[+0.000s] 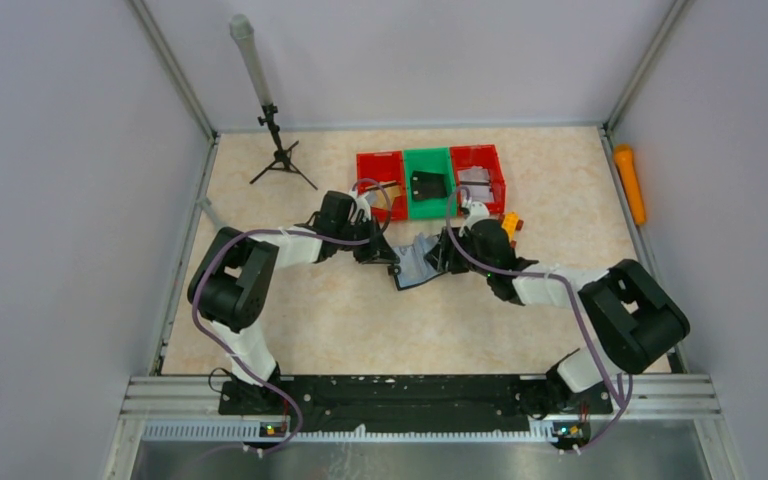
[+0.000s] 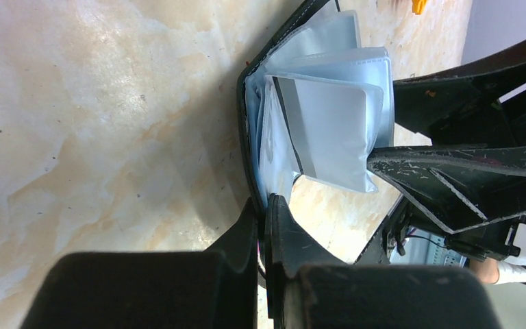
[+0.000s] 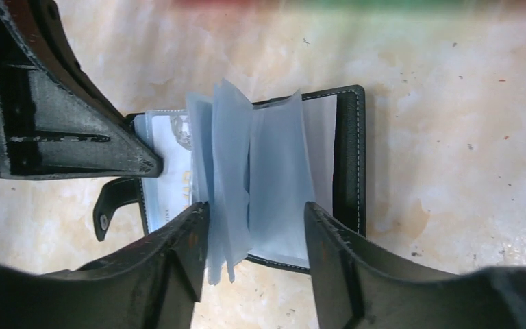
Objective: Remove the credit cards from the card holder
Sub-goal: Remove the credit card from the card holder.
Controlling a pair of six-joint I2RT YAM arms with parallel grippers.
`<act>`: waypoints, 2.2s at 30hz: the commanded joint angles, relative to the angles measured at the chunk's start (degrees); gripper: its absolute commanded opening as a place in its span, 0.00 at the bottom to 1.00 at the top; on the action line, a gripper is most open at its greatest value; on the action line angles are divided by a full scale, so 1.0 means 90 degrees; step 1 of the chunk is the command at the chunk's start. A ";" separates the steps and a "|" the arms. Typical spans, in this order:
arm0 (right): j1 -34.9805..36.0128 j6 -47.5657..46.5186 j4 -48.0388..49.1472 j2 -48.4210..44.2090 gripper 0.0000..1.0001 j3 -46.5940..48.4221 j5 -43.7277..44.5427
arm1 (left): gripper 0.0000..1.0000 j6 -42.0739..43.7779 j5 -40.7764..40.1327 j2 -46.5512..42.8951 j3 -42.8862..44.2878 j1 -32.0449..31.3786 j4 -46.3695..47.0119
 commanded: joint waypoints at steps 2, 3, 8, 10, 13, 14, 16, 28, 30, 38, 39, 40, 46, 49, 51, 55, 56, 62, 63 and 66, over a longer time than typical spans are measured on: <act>-0.0046 -0.0199 -0.0310 -0.0136 0.59 0.0264 0.0412 | 0.00 0.0195 -0.0057 -0.0097 0.0166 0.0026 0.0007; -0.0045 -0.0203 -0.0330 -0.0158 0.61 0.0265 0.0432 | 0.00 0.0200 -0.0061 -0.0099 0.0175 0.0026 0.0007; -0.0045 -0.0299 -0.0535 -0.0504 0.70 0.0192 0.0905 | 0.00 0.0195 -0.0065 -0.0090 0.0176 0.0026 -0.0003; -0.0045 -0.0355 -0.0603 -0.0670 0.66 0.0146 0.1121 | 0.00 0.0196 -0.0059 -0.0081 0.0181 0.0026 -0.0003; -0.0045 -0.0396 -0.0578 -0.0730 0.57 0.0104 0.1205 | 0.00 0.0197 -0.0043 -0.0071 0.0186 0.0027 0.0006; -0.0045 -0.0399 -0.0600 -0.0696 0.56 0.0131 0.1194 | 0.00 0.0195 -0.0046 -0.0070 0.0186 0.0026 0.0001; -0.0038 -0.0444 -0.0656 -0.0591 0.58 0.0208 0.1117 | 0.00 0.0195 -0.0032 -0.0070 0.0186 0.0026 0.0007; -0.0037 -0.0678 -0.0920 -0.0246 0.61 0.0457 0.0833 | 0.00 0.0196 -0.0017 -0.0090 0.0187 0.0026 0.0002; -0.0035 -0.0702 -0.1070 -0.0013 0.61 0.0632 0.0743 | 0.00 0.0195 -0.0011 -0.0098 0.0190 0.0028 0.0007; 0.0122 -0.0933 -0.0905 0.0034 0.68 0.0648 0.0352 | 0.00 0.0195 0.0008 -0.0090 0.0191 0.0026 0.0007; 0.0142 -0.0958 -0.0833 -0.0024 0.69 0.0602 0.0328 | 0.00 0.0195 0.0004 -0.0090 0.0186 0.0025 0.0007; 0.0158 -0.0968 -0.0773 -0.0088 0.70 0.0550 0.0363 | 0.00 0.0195 0.0007 -0.0090 0.0186 0.0017 0.0007; 0.0160 -0.0773 -0.1395 0.0011 0.65 0.0783 0.1290 | 0.00 0.0195 0.0008 -0.0090 0.0186 0.0018 0.0007; 0.0159 -0.0634 -0.1912 0.0210 0.57 0.1065 0.1916 | 0.00 0.0204 0.0007 -0.0090 0.0186 0.0025 0.0002; 0.0159 -0.0574 -0.2113 0.0251 0.54 0.1163 0.2300 | 0.00 0.0205 -0.0001 -0.0098 0.0188 0.0019 -0.0003; 0.0160 -0.0515 -0.2083 0.0064 0.48 0.1091 0.2540 | 0.00 0.0205 -0.0001 -0.0100 0.0187 0.0017 -0.0010; 0.0160 -0.0572 -0.1963 -0.0039 0.48 0.0999 0.2415 | 0.00 0.0205 0.0004 -0.0100 0.0186 0.0021 -0.0004; 0.0167 -0.1003 0.0029 -0.0937 0.47 -0.0064 0.0480 | 0.00 0.0195 0.0015 -0.0090 0.0186 0.0016 0.0007; 0.0184 -0.1026 0.0178 -0.0985 0.48 -0.0117 0.0267 | 0.00 0.0195 0.0018 -0.0090 0.0186 0.0016 0.0007; 0.0353 -0.1135 0.0330 -0.0910 0.51 -0.0069 -0.0098 | 0.00 0.0186 0.0033 -0.0080 0.0186 0.0016 0.0021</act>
